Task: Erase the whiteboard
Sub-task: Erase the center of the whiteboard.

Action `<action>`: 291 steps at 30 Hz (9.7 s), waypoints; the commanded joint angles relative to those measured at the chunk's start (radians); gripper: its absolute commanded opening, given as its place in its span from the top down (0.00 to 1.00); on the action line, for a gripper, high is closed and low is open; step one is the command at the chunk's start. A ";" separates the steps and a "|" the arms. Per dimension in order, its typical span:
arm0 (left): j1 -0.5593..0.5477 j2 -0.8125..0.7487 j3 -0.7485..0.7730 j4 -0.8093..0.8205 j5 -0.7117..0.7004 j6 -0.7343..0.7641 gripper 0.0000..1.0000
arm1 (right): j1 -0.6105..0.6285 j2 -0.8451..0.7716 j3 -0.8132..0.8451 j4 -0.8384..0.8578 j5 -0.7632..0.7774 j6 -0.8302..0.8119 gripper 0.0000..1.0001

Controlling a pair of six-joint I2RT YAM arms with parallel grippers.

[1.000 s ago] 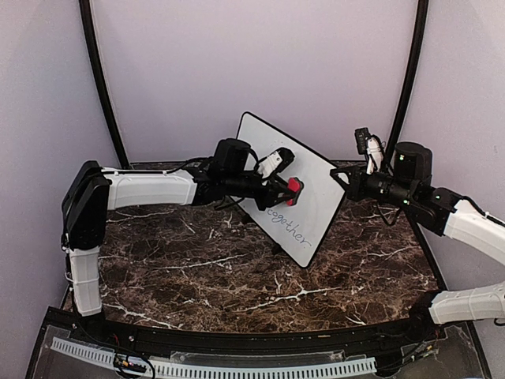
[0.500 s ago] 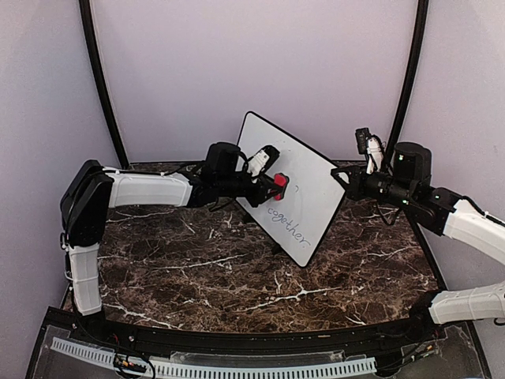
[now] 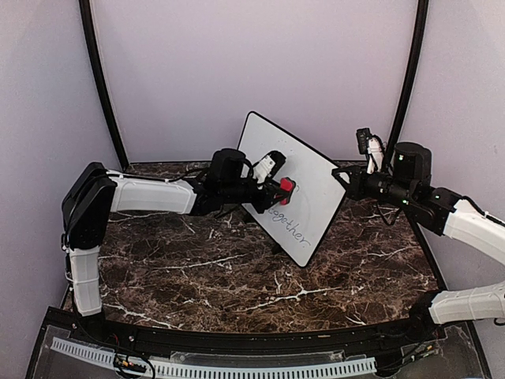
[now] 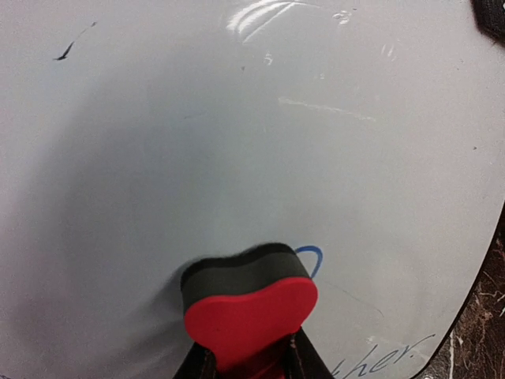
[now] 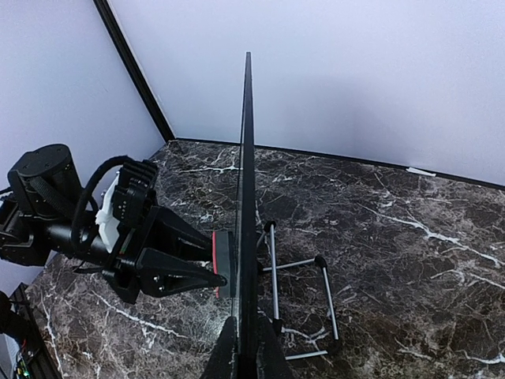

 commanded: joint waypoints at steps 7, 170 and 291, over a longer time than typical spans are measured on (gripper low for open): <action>-0.123 0.038 0.023 0.020 -0.010 0.032 0.85 | 0.043 0.024 -0.031 -0.081 -0.202 -0.124 1.00; -0.237 0.071 0.472 -0.628 -0.285 -0.032 0.86 | 0.047 0.018 -0.022 -0.094 -0.197 -0.132 1.00; 0.403 -0.081 -0.320 0.354 0.024 0.045 0.86 | -0.124 0.333 0.579 -0.666 -0.169 -0.043 0.52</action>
